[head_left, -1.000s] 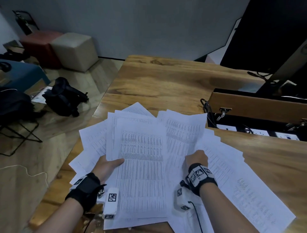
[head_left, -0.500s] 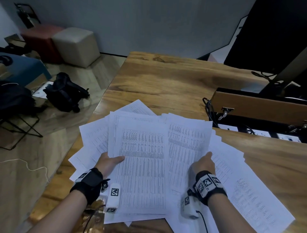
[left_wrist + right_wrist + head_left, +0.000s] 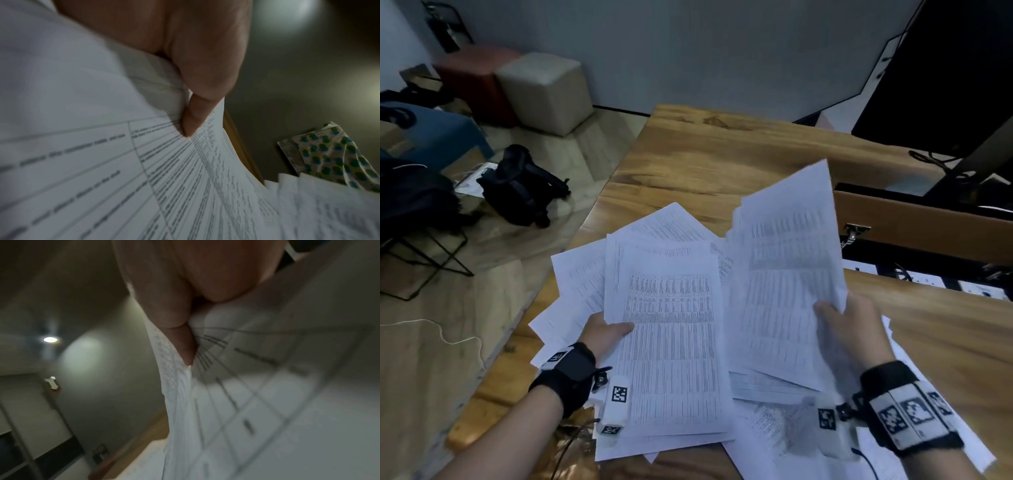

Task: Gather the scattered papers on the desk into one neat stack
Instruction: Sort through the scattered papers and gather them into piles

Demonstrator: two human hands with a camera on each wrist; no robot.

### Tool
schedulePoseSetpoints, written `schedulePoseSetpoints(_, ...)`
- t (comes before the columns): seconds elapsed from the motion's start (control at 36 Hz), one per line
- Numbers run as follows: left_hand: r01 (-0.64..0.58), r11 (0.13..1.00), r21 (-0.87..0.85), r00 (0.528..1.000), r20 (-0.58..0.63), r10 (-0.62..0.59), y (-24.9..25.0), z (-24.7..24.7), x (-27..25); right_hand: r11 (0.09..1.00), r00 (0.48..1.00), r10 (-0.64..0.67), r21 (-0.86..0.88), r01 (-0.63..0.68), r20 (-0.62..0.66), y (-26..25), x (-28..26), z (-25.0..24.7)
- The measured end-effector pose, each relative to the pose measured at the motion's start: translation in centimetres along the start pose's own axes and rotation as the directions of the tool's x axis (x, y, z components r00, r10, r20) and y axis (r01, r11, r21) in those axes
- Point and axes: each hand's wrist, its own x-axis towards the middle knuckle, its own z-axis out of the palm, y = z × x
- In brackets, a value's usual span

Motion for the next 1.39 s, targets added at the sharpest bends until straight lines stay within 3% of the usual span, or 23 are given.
schedulePoseSetpoints(0.06, -0.003, 1.000, -0.002, 1.000, -0.002, 0.003, 0.1, 0.1, 0.0, 0.991, 0.996, -0.092, -0.099, 0.091, -0.008, -1.7, -0.6, -1.9)
schedulePoseSetpoints(0.17, 0.005, 1.000, 0.014, 1.000, -0.005, -0.005, 0.5, 0.2, -0.2, 0.953, 0.962, -0.274, -0.139, 0.269, -0.014, -4.8, -2.2, -5.7)
schedulePoseSetpoints(0.28, 0.004, 1.000, 0.016, 1.000, 0.000, -0.004, 1.0, 0.3, -0.5, 0.963, 0.963, -0.270, -0.009, 0.270, 0.018, -6.1, -2.7, -8.1)
schedulePoseSetpoints(0.33, 0.013, 0.999, 0.030, 1.000, 0.012, -0.013, 1.3, 0.4, -0.8, 0.963, 0.976, -0.214, 0.177, 0.203, 0.044, -6.5, -2.5, -7.9)
schedulePoseSetpoints(0.42, 0.030, 1.000, 0.000, 0.998, 0.046, -0.030, 1.8, 0.5, -1.1, 0.952, 0.988, -0.078, 0.306, 0.035, 0.130, -5.7, -2.2, -4.7)
schedulePoseSetpoints(0.56, 0.116, 0.984, -0.138, 0.989, 0.108, -0.102, 2.7, 0.7, -2.0, 0.988, 0.963, -0.030, 0.156, -0.013, 0.268, -2.5, -2.2, 3.3)
schedulePoseSetpoints(0.67, 0.152, 0.911, -0.383, 0.979, 0.185, -0.085, 2.7, 1.1, -2.6, 0.994, 0.935, 0.041, 0.080, -0.074, 0.352, 0.2, -2.8, 8.9)
schedulePoseSetpoints(0.86, -0.014, 0.996, -0.092, 0.994, 0.109, 0.024, 2.1, 1.4, -3.4, 0.999, 0.914, 0.012, 0.035, -0.029, 0.406, 0.8, -2.4, 13.1)
schedulePoseSetpoints(0.92, -0.021, 0.996, -0.083, 0.998, 0.063, 0.027, 1.6, 0.8, -3.4, 0.999, 0.949, -0.025, -0.016, 0.031, 0.316, 0.5, -1.4, 13.4)
schedulePoseSetpoints(1.0, -0.042, 0.990, -0.132, 0.998, 0.039, 0.047, 1.0, -0.4, -3.5, 0.963, 0.987, -0.104, -0.238, 0.130, 0.121, 0.4, 1.4, 13.9)
schedulePoseSetpoints(1.06, -0.049, 0.989, -0.139, 0.998, 0.028, 0.054, 0.5, -1.3, -3.6, 0.901, 0.996, -0.082, -0.424, 0.093, 0.045, 0.5, 3.2, 13.9)
schedulePoseSetpoints(1.14, -0.037, 0.984, -0.172, 0.999, 0.005, 0.039, -0.1, -2.4, -3.6, 0.806, 0.996, 0.031, -0.586, -0.077, -0.088, 0.5, 5.1, 13.0)
schedulePoseSetpoints(1.25, -0.011, 0.987, -0.162, 1.000, -0.012, 0.009, -0.6, -3.1, -3.5, 0.729, 0.937, 0.268, -0.588, -0.350, -0.225, 2.2, 6.6, 10.1)
schedulePoseSetpoints(1.39, -0.010, 0.989, -0.147, 1.000, -0.026, 0.006, -0.5, -2.8, -3.6, 0.642, 0.825, 0.470, -0.520, -0.563, -0.313, 6.6, 6.1, 5.8)
